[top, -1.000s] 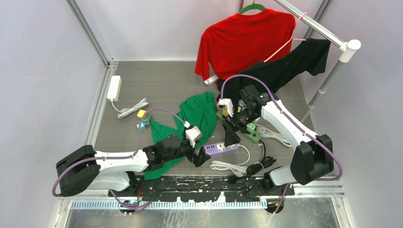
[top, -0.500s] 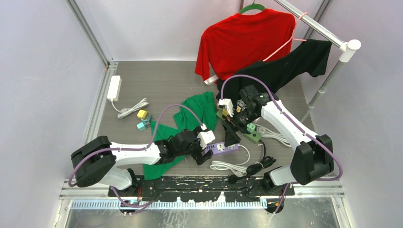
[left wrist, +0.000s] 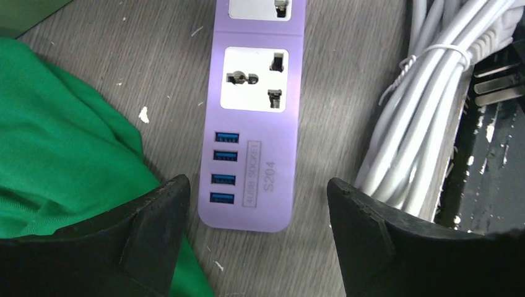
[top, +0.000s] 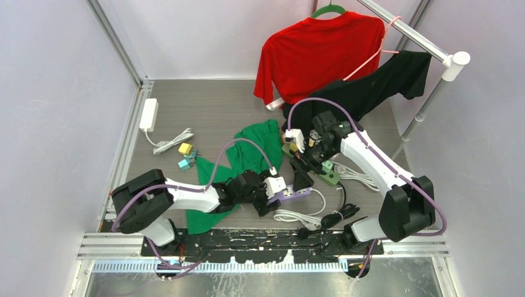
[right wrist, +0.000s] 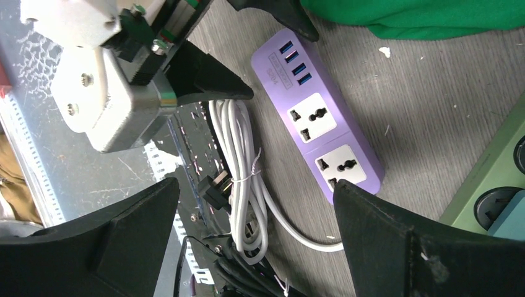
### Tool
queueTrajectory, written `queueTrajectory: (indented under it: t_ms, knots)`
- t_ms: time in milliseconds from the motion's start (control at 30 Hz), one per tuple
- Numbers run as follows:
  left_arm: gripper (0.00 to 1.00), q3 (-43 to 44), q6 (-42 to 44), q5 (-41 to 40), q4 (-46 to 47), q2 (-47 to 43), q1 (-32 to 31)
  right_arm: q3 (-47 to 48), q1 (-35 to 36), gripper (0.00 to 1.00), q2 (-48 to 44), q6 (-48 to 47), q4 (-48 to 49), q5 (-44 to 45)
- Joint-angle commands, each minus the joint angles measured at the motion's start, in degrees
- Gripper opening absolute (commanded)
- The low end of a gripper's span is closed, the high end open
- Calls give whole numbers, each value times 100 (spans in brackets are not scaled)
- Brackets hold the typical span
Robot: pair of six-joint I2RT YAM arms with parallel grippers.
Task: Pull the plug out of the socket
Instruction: Pick up the socket from the center of the board.
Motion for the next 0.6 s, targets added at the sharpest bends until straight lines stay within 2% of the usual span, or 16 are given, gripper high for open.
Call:
queueTrajectory:
  t_ms: [0, 133, 233, 367, 400, 467, 500, 533, 567]
  knots:
    - [80, 259, 95, 133, 618, 204, 118, 7, -12, 100, -250, -87, 15, -39]
    - [73, 304, 71, 178, 713, 374, 168, 1, -20, 100, -254, -93, 12, -49]
    - [62, 322, 30, 240, 793, 522, 227, 3, -20, 99, -246, -89, 12, -43]
    - [59, 337, -21, 301, 883, 645, 270, -1, -18, 99, -251, -90, 12, -37]
    - [56, 348, -28, 321, 882, 657, 273, 2, -17, 99, -251, -95, 17, -37]
    - [37, 403, -23, 364, 787, 655, 284, 3, -12, 99, -251, -90, 21, -33]
    - [23, 443, -2, 396, 698, 641, 278, 4, -14, 99, -251, -90, 21, -29]
    - [2, 484, -1, 406, 606, 615, 284, -2, -17, 99, -251, -90, 21, -25]
    - [0, 519, -4, 419, 484, 559, 275, 4, -15, 100, -251, -90, 21, -17]
